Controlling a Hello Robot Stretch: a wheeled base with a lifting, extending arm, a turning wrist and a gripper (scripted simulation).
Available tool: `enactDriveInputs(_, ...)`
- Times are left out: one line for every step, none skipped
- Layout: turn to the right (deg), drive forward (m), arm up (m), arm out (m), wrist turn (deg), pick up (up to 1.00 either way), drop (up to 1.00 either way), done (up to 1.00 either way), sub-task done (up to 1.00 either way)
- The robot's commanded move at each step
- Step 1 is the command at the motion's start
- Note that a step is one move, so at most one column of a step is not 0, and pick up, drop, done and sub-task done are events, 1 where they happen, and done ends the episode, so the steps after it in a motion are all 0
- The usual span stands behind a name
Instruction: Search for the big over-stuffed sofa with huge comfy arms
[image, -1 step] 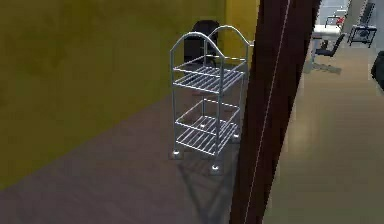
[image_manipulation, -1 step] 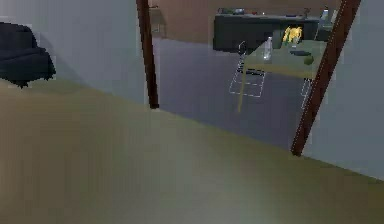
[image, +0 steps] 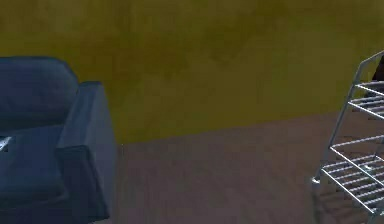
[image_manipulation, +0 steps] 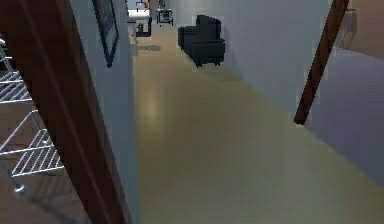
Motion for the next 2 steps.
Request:
enactDriveInputs(-45.0, 0.00, 0.00, 0.00, 0.0, 0.00, 0.00, 0.00, 0.00)
enactDriveInputs(-45.0, 0.00, 0.00, 0.00, 0.0, 0.00, 0.00, 0.00, 0.00)
